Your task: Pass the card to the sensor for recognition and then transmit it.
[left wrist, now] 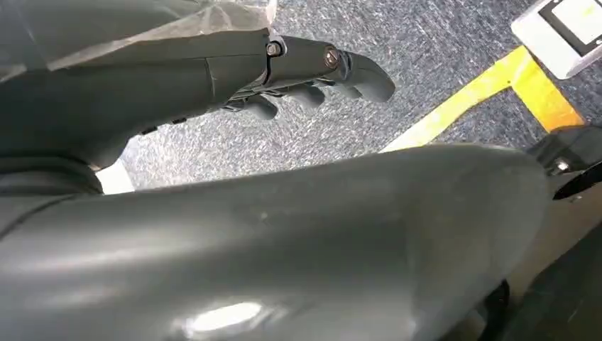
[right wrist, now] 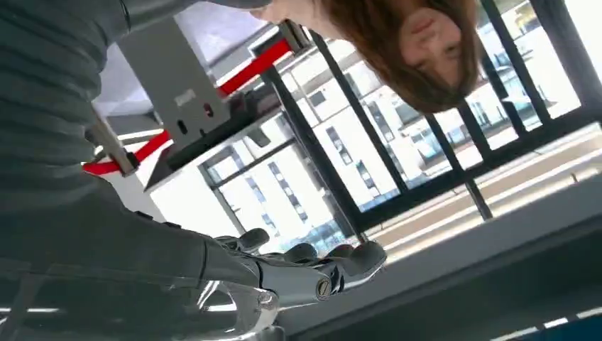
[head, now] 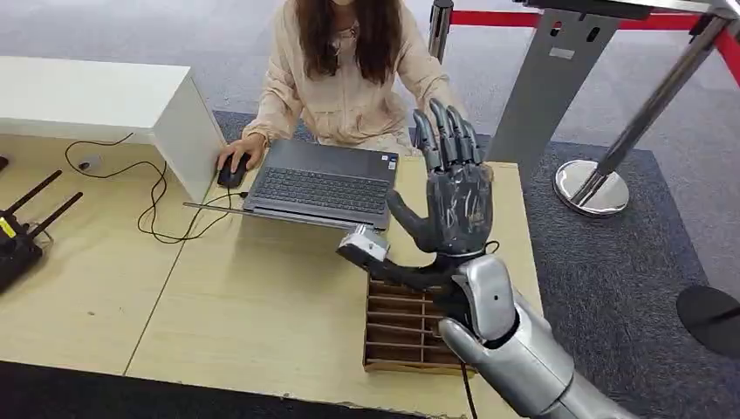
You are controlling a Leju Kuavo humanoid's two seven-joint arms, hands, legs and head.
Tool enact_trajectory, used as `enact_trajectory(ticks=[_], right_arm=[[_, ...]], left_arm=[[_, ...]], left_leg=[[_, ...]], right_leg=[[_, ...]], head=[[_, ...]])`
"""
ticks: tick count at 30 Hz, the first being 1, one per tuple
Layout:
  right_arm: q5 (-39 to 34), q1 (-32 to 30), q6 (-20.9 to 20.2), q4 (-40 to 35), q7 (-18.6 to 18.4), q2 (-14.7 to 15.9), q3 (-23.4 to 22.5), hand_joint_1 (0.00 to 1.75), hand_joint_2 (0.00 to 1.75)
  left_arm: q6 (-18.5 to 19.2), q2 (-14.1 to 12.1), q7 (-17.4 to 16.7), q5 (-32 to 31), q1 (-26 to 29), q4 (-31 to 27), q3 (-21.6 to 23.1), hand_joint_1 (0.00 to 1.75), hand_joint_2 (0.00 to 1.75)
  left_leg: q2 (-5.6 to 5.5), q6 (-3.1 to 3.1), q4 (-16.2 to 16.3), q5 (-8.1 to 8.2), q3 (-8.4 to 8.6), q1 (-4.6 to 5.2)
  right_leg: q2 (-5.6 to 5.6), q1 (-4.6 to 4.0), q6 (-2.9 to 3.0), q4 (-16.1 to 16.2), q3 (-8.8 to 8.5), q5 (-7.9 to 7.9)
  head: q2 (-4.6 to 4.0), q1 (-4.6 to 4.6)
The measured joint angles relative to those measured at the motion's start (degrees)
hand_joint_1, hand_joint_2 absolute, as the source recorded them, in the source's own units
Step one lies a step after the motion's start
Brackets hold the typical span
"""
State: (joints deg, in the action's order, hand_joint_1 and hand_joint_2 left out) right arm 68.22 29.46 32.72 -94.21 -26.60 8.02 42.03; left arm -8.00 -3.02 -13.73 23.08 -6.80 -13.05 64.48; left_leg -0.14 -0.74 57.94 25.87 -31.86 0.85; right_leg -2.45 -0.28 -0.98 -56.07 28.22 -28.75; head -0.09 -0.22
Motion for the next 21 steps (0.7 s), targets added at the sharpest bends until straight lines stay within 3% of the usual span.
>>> enact_trajectory(ticks=[7, 12, 21], right_arm=[[0.7, -2.8, 2.1, -9.3, 1.9, 0.0, 0.9, 0.0, 1.75], [-0.9, -6.5, 6.8, -15.8, 4.9, 0.4, 1.2, 0.0, 1.75], [0.5, -17.1, 7.2, -27.3, 8.4, 1.9, -1.5, 0.0, 1.75]], left_arm=[[-0.4, 0.0, -0.3, 0.6, 0.0, 0.0, 0.0, 0.0, 0.0], [-0.7, 0.0, -0.5, 1.5, 0.2, 0.0, -0.3, 0.0, 0.0], [-0.8, 0.0, -1.5, 2.0, 0.5, 0.0, -1.0, 0.0, 0.0]], left_leg=[[0.0, 0.0, 0.0, 0.0, 0.02, 0.0], [0.01, 0.0, 0.0, 0.0, 0.03, 0.0], [0.0, 0.0, 0.0, 0.02, 0.03, 0.0]], right_leg=[[0.0, 0.0, 0.0, 0.0, -0.01, 0.0], [0.0, 0.01, 0.0, 0.0, 0.0, 0.0], [0.01, 0.01, 0.0, 0.0, 0.01, -0.01]], head=[[0.0, -0.02], [0.0, 0.0], [0.0, -0.02]])
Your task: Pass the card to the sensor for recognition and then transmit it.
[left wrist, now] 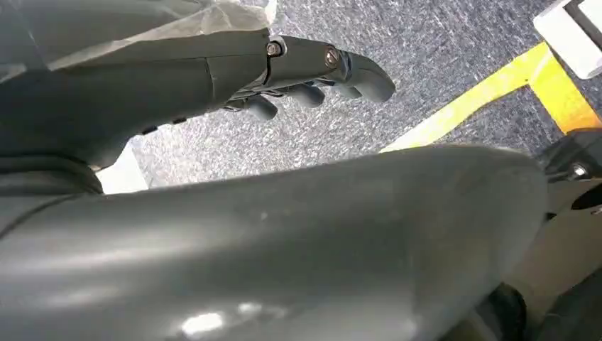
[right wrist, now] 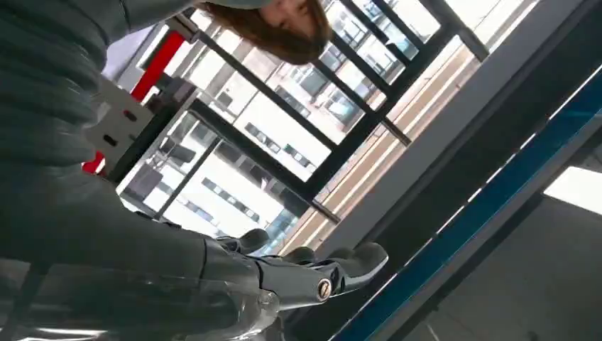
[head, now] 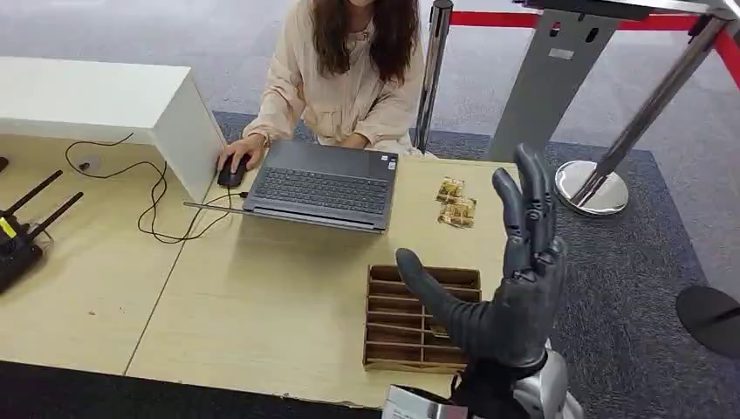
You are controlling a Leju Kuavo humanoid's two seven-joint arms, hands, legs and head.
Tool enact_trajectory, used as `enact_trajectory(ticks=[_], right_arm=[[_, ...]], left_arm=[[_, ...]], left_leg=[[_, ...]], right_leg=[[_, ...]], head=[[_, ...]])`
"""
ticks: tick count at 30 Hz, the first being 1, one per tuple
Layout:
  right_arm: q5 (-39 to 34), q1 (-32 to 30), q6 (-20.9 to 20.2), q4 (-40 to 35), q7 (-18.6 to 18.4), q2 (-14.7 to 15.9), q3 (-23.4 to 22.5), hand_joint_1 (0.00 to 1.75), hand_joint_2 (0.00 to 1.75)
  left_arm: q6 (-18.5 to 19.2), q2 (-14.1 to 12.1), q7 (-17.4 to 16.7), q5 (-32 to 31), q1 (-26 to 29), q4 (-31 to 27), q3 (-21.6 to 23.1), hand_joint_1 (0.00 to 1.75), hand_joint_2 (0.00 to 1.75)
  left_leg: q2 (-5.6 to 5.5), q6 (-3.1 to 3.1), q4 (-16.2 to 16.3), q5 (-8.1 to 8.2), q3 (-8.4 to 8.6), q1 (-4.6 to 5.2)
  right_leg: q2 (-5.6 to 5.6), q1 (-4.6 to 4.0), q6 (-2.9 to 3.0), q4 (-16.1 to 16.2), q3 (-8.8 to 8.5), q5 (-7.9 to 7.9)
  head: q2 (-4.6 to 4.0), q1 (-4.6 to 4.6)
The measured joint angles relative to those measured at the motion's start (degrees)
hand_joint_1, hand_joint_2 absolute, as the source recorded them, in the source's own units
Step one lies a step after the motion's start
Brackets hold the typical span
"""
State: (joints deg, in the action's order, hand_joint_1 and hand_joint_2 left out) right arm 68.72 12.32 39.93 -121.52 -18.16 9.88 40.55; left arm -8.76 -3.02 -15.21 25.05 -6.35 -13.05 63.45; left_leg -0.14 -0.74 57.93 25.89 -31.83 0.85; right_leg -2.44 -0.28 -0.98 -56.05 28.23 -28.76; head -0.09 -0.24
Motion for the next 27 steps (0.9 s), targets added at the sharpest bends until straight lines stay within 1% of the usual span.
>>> enact_trajectory(ticks=[1, 5, 6, 8, 10, 14, 18, 22, 26, 27], right_arm=[[0.7, -1.0, 0.0, -0.8, -0.5, 0.3, -0.4, 0.0, 1.75], [3.6, -4.5, 0.0, -2.4, -3.7, 1.8, -2.6, 0.16, 1.75], [4.1, -5.2, 0.0, -2.4, -4.3, 2.2, -3.1, 0.17, 1.75], [5.1, -6.6, -0.4, -2.4, -5.4, 3.1, -4.2, 0.24, 1.75], [6.0, -8.2, -1.0, -2.3, -6.3, 3.7, -5.2, 0.26, 1.75], [6.1, -10.6, -1.8, -1.5, -7.7, 4.7, -6.6, 0.37, 1.75], [7.2, -12.1, -4.0, 0.5, -10.2, 5.7, -7.4, 0.38, 1.75], [7.8, -12.9, -4.1, 2.4, -11.8, 6.6, -7.6, 0.37, 1.75], [7.1, -13.4, -4.1, 4.2, -13.0, 7.3, -7.7, 0.38, 1.75], [6.9, -13.4, -4.1, 4.8, -13.3, 7.4, -7.7, 0.42, 1.75]], left_arm=[[0.0, 0.0, 0.0, 0.0, 0.0, 0.0, -0.2, 0.0, 0.0], [0.0, 0.0, -0.1, 0.2, 0.0, 0.0, -0.4, 0.0, 0.0], [0.0, 0.0, -0.1, 0.4, 0.0, 0.0, -0.4, 0.0, 0.0], [0.0, 0.0, -0.1, 0.6, 0.0, 0.0, -0.6, 0.0, 0.0], [-0.1, 0.0, -0.1, 0.8, 0.0, 0.0, -0.7, 0.0, 0.0], [-0.1, 0.0, -0.1, 1.0, 0.0, 0.0, -1.1, 0.0, 0.0], [-0.2, 0.0, -0.2, 1.0, 0.0, 0.0, -1.6, 0.0, 0.0], [-0.2, 0.0, -0.2, 1.1, 0.0, 0.0, -1.7, 0.0, 0.0], [-0.4, 0.0, -0.2, 1.2, 0.0, 0.0, -1.9, 0.0, 0.0], [-0.6, 0.0, -0.1, 1.4, 0.0, 0.0, -1.9, 0.0, 0.0]], left_leg=[[0.0, 0.0, 0.0, 0.0, 0.0, 0.0], [0.0, 0.0, 0.0, 0.0, 0.02, 0.0], [0.0, 0.0, 0.0, -0.01, 0.02, 0.0], [0.0, 0.0, 0.0, -0.01, 0.02, 0.0], [0.0, 0.0, 0.0, 0.0, 0.01, 0.0], [0.0, 0.0, 0.0, 0.0, 0.01, 0.01], [0.0, 0.0, 0.0, 0.0, 0.01, 0.0], [0.0, 0.0, 0.0, 0.0, 0.01, 0.0], [0.0, 0.0, 0.0, 0.0, 0.01, 0.0], [0.0, 0.0, 0.0, 0.0, 0.01, 0.0]], right_leg=[[0.0, 0.0, 0.0, 0.0, 0.0, 0.0], [0.0, 0.0, 0.0, 0.0, -0.03, 0.0], [0.0, 0.0, 0.0, 0.0, -0.03, 0.01], [0.0, 0.0, 0.0, 0.0, -0.03, 0.01], [0.0, 0.0, 0.0, 0.0, -0.03, 0.01], [0.0, 0.0, 0.0, 0.0, -0.03, 0.0], [0.0, 0.0, 0.0, 0.0, -0.02, 0.0], [0.0, 0.0, 0.0, 0.0, -0.03, 0.0], [0.0, 0.0, 0.0, 0.0, -0.03, 0.0], [0.0, 0.0, 0.0, 0.0, -0.03, 0.0]], head=[[0.0, 0.02], [0.0, 0.0], [0.0, 0.0], [0.0, 0.0], [0.0, 0.0], [0.0, 0.0], [0.0, 0.0], [0.0, 0.0], [0.0, 0.0], [0.0, 0.0]])
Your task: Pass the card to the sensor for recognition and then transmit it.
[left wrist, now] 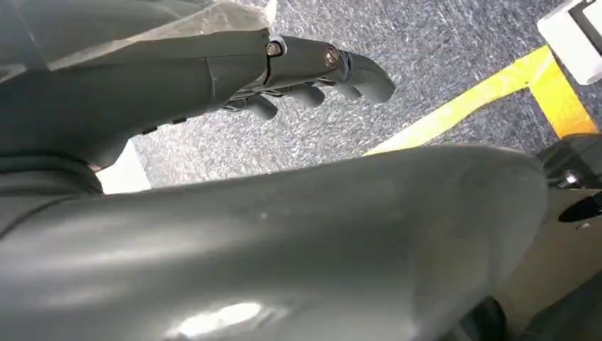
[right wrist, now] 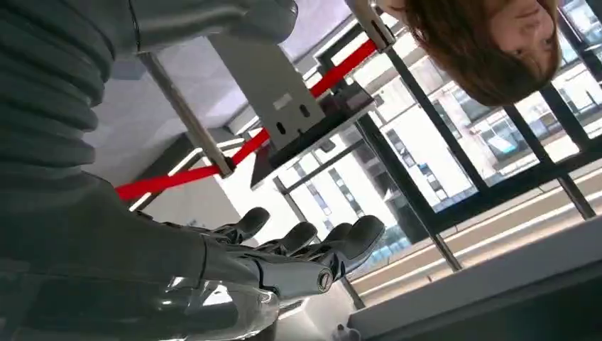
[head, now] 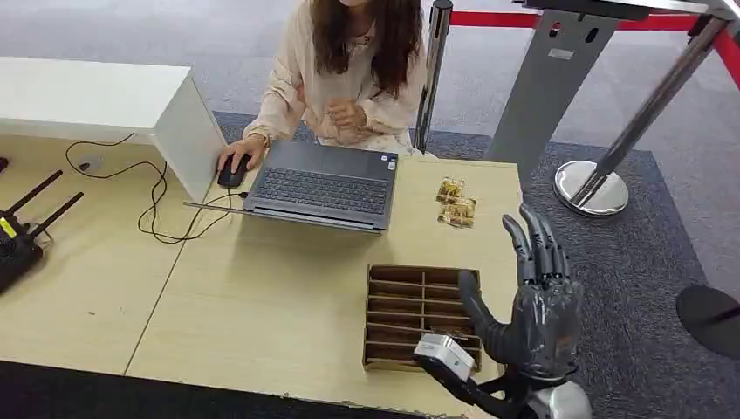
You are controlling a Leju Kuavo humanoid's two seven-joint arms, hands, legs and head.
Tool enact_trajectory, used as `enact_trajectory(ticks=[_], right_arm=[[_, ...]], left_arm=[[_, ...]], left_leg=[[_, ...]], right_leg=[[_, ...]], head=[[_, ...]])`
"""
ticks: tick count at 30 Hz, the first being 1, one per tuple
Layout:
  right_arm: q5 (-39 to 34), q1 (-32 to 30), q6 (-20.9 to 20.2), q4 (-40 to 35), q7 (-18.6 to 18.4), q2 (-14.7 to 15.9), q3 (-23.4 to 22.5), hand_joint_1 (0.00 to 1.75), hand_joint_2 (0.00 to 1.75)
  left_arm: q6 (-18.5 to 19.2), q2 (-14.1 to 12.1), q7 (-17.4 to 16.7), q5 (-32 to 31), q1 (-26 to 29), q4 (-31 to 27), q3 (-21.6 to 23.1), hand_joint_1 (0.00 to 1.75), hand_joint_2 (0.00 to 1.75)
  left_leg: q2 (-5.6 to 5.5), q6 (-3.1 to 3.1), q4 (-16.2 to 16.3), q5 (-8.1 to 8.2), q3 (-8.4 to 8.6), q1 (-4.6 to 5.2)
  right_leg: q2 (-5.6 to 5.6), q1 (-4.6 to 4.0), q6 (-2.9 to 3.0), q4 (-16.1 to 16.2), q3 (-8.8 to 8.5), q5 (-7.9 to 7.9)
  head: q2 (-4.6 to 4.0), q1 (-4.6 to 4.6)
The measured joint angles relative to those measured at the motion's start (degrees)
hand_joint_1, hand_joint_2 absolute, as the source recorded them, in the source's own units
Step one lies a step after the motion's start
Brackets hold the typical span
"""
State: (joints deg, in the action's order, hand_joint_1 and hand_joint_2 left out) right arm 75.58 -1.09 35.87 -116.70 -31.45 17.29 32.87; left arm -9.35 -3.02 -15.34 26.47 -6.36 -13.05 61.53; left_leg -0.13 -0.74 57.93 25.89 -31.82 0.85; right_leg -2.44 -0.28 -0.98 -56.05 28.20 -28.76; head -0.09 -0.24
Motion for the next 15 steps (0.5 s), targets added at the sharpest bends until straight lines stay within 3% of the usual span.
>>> enact_trajectory(ticks=[4, 8, 15], right_arm=[[-0.7, -0.4, 0.1, 1.9, -0.8, 0.4, 0.1, 0.49, 1.75], [-1.5, -1.0, 0.4, 3.6, -1.8, 0.8, 0.4, 0.68, 1.75], [-3.8, -2.1, 2.7, 5.9, -3.8, 1.5, 0.6, 0.72, 1.75]], left_arm=[[-0.2, 0.0, 0.0, 0.3, 0.0, 0.0, -0.2, 0.0, 0.0], [-0.4, 0.0, 0.0, 0.5, 0.0, 0.0, -0.3, 0.0, 0.0], [-0.5, 0.0, 0.0, 0.9, 0.0, 0.0, -0.9, 0.0, 0.0]], left_leg=[[0.0, 0.0, 0.0, 0.0, 0.0, 0.0], [0.0, 0.0, 0.0, 0.0, 0.0, 0.0], [0.0, 0.0, 0.0, 0.0, 0.0, 0.0]], right_leg=[[0.0, 0.0, 0.0, 0.0, 0.0, 0.0], [0.0, 0.0, 0.0, 0.0, 0.0, 0.0], [0.0, 0.0, 0.0, 0.0, 0.0, 0.0]], head=[[0.0, 0.0], [0.0, 0.0], [0.0, 0.0]])
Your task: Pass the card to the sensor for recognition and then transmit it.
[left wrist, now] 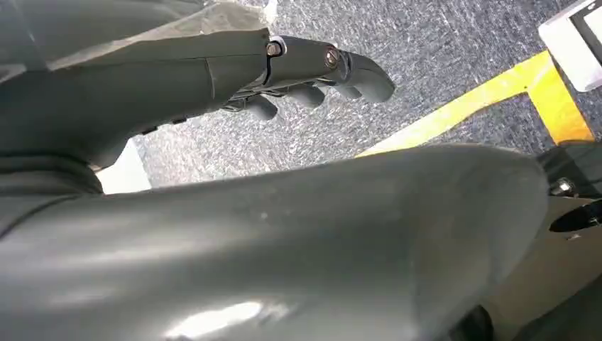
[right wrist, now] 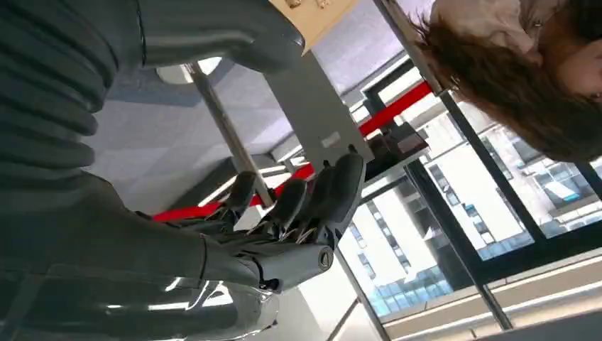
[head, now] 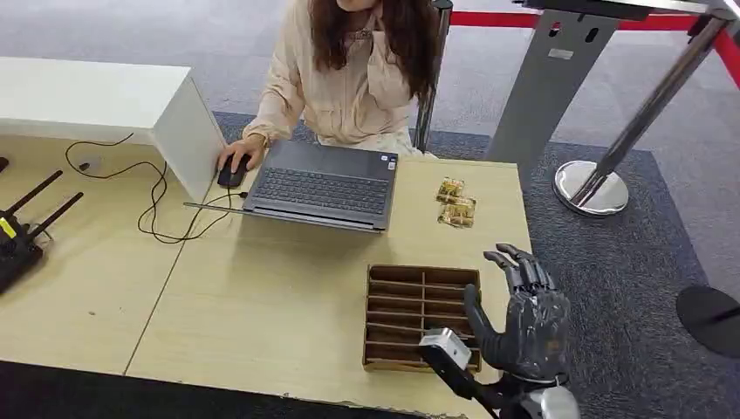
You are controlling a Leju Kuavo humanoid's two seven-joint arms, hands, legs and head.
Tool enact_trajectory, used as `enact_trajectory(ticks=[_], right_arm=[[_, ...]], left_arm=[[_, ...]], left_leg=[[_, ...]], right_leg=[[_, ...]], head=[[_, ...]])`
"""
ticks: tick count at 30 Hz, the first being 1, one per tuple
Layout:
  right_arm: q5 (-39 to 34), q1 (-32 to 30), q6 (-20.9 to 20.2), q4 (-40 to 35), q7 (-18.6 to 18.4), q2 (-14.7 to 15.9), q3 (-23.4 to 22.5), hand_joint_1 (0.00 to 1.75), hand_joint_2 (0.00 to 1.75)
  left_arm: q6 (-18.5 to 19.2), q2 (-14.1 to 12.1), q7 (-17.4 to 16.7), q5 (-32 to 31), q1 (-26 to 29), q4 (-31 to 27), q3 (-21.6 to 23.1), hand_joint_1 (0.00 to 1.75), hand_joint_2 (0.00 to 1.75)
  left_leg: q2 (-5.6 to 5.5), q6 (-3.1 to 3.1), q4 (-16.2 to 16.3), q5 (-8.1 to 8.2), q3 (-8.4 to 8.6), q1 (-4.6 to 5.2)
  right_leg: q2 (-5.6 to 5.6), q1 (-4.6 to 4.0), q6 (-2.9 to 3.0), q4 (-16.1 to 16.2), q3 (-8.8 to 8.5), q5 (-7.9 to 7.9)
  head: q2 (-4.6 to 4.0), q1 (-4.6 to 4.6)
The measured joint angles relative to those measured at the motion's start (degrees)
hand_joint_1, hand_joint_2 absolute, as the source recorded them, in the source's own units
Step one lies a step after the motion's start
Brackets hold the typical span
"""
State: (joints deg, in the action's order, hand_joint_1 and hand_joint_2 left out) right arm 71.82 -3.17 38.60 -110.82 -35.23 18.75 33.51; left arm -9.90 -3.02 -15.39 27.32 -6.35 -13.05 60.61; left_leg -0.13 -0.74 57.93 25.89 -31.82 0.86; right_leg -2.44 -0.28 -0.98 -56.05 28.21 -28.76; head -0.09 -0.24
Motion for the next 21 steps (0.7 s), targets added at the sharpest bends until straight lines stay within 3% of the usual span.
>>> enact_trajectory(ticks=[5, 9, 12, 16, 21], right_arm=[[-4.3, -0.5, 0.8, 0.4, 0.5, 0.4, 0.2, 0.7, 1.75], [-7.2, -0.6, 0.9, 0.4, 2.1, 0.6, 0.4, 0.54, 1.75], [-18.5, -1.5, 1.0, -0.2, 8.1, 0.7, 0.2, 0.45, 1.75], [-32.8, -1.9, 1.0, -2.2, 12.4, 2.2, 0.2, 0.44, 1.75], [-38.0, -2.7, 1.0, -4.6, 13.9, 4.7, 0.2, 0.44, 1.75]], left_arm=[[-0.2, 0.0, 0.0, 0.5, 0.0, 0.0, -0.3, 0.0, 0.0], [-0.3, 0.0, 0.0, 0.7, 0.0, 0.0, -0.5, 0.0, 0.0], [-0.5, 0.0, 0.0, 1.4, 0.1, 0.0, -0.7, 0.0, 0.0], [-0.5, 0.0, 0.4, 1.9, 0.1, 0.0, -1.2, 0.0, 0.0], [-0.7, 0.0, 0.6, 2.5, 0.1, 0.0, -1.8, 0.0, 0.0]], left_leg=[[0.0, 0.0, 0.0, 0.0, 0.0, 0.0], [0.0, 0.0, 0.0, 0.0, 0.01, 0.0], [0.0, 0.0, 0.0, 0.0, 0.0, 0.0], [0.01, 0.0, 0.0, 0.0, 0.0, 0.0], [0.01, 0.0, 0.0, 0.0, 0.01, 0.01]], right_leg=[[0.0, 0.0, 0.0, 0.0, 0.0, 0.0], [0.0, 0.0, 0.0, 0.0, 0.0, 0.0], [0.0, 0.0, 0.0, 0.0, 0.0, 0.0], [0.0, 0.01, 0.0, 0.0, 0.0, 0.0], [0.0, 0.01, 0.0, 0.0, 0.0, 0.0]], head=[[0.0, 0.0], [0.0, 0.0], [0.0, 0.0], [0.0, -0.02], [0.0, 0.0]])
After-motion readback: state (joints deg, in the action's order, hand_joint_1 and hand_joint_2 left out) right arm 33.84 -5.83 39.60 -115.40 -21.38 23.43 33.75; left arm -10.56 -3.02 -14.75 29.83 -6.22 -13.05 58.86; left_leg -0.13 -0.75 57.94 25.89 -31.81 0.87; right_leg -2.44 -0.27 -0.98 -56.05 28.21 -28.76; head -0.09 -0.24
